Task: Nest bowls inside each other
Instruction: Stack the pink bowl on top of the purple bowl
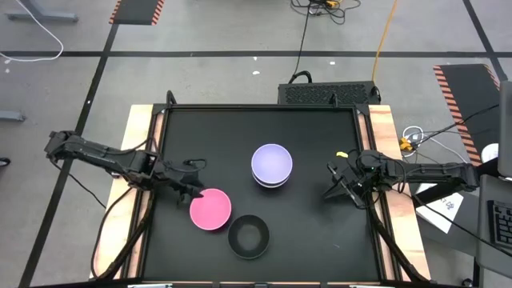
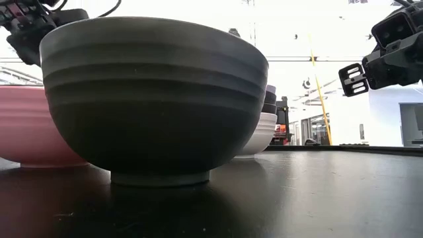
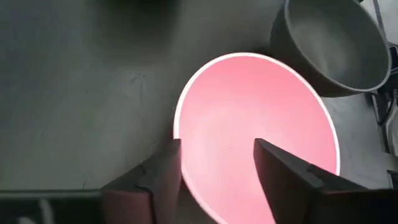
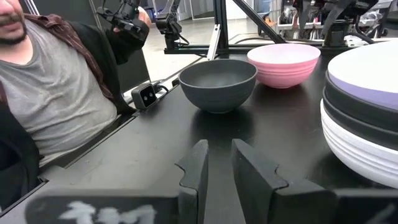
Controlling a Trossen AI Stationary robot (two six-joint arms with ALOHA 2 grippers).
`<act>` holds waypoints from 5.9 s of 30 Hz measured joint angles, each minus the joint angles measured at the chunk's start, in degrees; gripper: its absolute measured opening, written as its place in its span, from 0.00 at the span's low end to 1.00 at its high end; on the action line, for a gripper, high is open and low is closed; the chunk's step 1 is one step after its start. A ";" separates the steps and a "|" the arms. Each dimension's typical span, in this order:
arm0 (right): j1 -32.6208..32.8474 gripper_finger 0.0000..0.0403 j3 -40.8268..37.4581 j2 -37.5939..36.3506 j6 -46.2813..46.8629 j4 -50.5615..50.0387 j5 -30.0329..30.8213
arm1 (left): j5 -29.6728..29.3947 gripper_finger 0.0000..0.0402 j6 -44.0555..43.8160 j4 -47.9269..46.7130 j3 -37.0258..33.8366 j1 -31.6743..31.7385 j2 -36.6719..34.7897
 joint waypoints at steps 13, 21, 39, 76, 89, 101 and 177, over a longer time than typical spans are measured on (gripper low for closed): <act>0.00 0.15 0.00 0.00 -0.19 0.04 0.09 | 4.94 0.70 -4.44 -5.85 -0.05 4.10 2.90; 0.00 0.15 0.00 0.03 -0.21 0.02 0.08 | 6.61 0.70 -5.89 -4.77 -0.07 4.27 8.75; 0.00 0.15 0.00 0.20 -0.41 -0.10 0.07 | 4.49 0.68 -5.74 1.26 -0.07 4.27 16.80; 0.00 0.15 0.00 0.20 -0.41 -0.35 0.04 | -2.16 0.01 10.19 19.11 -0.07 4.23 13.71; 0.00 0.15 0.00 0.20 -0.51 -0.35 0.04 | -1.85 0.01 19.85 35.16 -0.07 10.04 7.76; 0.00 0.15 0.01 0.24 -1.09 -0.41 0.02 | 6.55 0.01 23.04 34.62 10.00 17.92 11.19; 0.01 0.15 0.02 2.68 -1.19 -0.76 2.91 | 8.34 0.01 29.05 -29.67 88.08 30.00 65.61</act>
